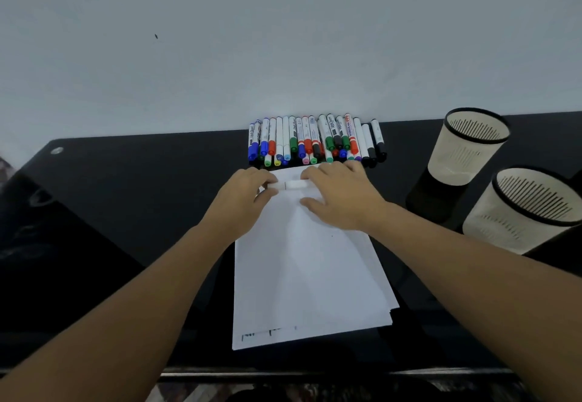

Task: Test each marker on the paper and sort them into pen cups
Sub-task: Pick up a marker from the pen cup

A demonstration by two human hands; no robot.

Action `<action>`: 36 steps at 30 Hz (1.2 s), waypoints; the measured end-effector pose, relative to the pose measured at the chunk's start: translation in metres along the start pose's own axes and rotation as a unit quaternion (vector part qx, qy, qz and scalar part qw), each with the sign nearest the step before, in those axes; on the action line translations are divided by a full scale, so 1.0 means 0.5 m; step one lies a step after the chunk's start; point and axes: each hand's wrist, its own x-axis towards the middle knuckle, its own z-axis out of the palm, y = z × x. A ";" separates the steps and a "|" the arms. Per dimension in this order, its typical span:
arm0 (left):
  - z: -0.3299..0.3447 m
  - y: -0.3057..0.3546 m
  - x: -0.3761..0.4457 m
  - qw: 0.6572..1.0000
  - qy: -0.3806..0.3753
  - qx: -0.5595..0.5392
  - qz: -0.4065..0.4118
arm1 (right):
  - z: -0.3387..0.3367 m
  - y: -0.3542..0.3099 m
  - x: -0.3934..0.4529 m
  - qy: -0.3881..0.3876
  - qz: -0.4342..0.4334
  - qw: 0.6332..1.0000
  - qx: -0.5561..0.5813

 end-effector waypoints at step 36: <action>0.026 -0.103 -0.082 0.996 0.057 -0.021 -0.064 | 0.064 -0.143 -0.008 0.057 0.208 0.813 0.540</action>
